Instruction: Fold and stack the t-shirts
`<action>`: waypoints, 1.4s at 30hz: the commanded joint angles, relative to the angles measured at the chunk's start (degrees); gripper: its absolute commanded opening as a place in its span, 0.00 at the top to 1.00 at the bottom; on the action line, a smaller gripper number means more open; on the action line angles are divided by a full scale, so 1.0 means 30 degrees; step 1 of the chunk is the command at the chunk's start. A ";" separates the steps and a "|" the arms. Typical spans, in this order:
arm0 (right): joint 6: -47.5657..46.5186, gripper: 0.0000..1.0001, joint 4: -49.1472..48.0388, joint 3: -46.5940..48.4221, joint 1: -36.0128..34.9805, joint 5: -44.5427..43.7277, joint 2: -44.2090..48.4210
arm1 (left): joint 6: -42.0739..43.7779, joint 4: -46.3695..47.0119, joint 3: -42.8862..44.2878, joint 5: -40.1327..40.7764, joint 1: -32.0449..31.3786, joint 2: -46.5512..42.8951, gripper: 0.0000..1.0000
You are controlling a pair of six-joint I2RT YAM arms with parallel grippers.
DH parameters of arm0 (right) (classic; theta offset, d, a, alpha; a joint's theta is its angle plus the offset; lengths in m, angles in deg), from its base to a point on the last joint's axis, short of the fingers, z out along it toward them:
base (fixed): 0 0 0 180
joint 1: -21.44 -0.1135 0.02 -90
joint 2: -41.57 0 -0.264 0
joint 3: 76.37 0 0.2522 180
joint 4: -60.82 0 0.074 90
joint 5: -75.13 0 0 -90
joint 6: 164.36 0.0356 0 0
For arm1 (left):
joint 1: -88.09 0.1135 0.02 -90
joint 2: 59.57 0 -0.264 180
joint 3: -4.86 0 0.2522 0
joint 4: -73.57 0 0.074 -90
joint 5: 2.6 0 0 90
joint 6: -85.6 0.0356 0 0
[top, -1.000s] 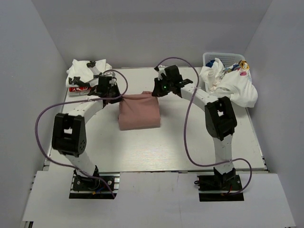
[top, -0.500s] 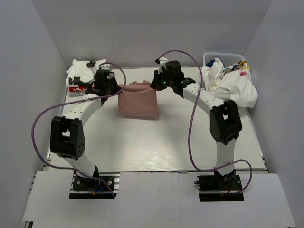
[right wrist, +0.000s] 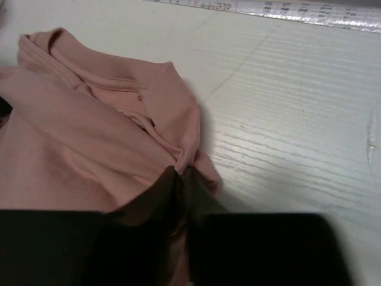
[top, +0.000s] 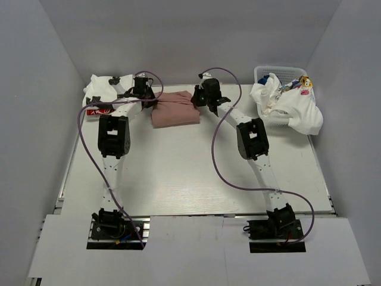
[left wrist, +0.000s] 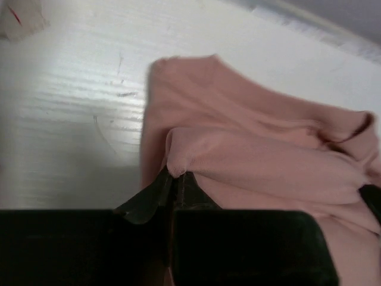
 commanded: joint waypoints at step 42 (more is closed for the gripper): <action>-0.6908 0.10 0.4503 -2.2657 -0.3499 0.1563 1.5076 | -0.2834 -0.0479 -1.7460 -0.5826 -0.3875 -1.2021 0.00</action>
